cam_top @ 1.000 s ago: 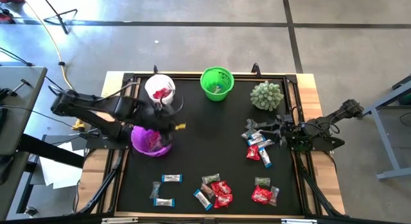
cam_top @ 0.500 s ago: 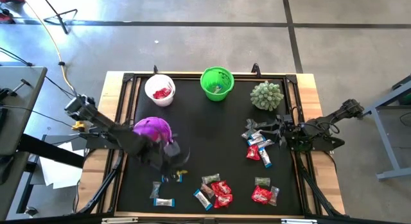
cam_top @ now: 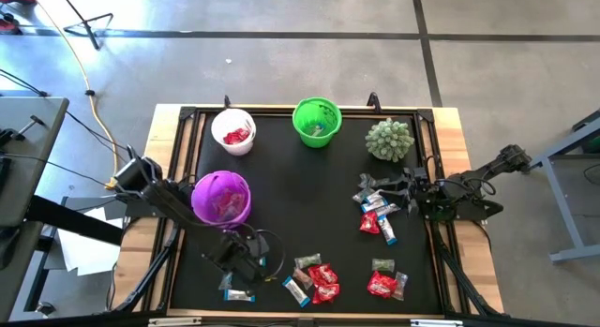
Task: Sort candy
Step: Put the white chocolate into the green bucket
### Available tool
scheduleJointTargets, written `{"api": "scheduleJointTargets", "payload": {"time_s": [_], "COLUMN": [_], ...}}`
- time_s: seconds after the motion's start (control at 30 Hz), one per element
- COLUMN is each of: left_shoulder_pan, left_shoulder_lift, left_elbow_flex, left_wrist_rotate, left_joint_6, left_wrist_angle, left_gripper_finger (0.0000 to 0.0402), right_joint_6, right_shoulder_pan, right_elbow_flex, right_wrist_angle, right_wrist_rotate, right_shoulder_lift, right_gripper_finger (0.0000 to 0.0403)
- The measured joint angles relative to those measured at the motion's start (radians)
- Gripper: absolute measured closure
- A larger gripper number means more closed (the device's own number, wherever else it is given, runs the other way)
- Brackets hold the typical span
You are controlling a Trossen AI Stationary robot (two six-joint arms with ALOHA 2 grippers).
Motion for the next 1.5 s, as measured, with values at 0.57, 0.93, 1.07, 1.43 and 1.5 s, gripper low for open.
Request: {"api": "scheduleJointTargets", "payload": {"time_s": [0.57,0.93,1.07,1.43,1.5], "left_shoulder_pan": [0.007,0.026,0.026,0.024,0.025], "left_shoulder_lift": [0.099,0.137,0.158,0.212,0.216], "left_elbow_flex": [0.000,0.000,0.000,0.006,0.004], "left_wrist_rotate": [-0.130,-0.101,-0.092,-0.104,-0.103], "left_joint_6": [0.353,0.346,0.346,0.334,0.312], "left_wrist_angle": [-0.018,-0.018,-0.015,-0.015,-0.009], "left_gripper_finger": [0.0286,0.0286,0.0286,0.0286,0.0286], "right_joint_6": [0.000,0.000,0.000,0.000,0.000], "right_shoulder_pan": [0.000,0.000,0.000,0.000,0.000], "right_elbow_flex": [0.000,0.000,0.000,0.000,0.000], "right_wrist_angle": [0.000,0.000,0.000,0.000,0.000], "right_wrist_rotate": [-0.003,-0.003,-0.003,-0.002,-0.002], "right_shoulder_lift": [0.000,0.000,0.000,0.001,0.001], "right_gripper_finger": [0.0276,0.0276,0.0276,0.0276,0.0276]}}
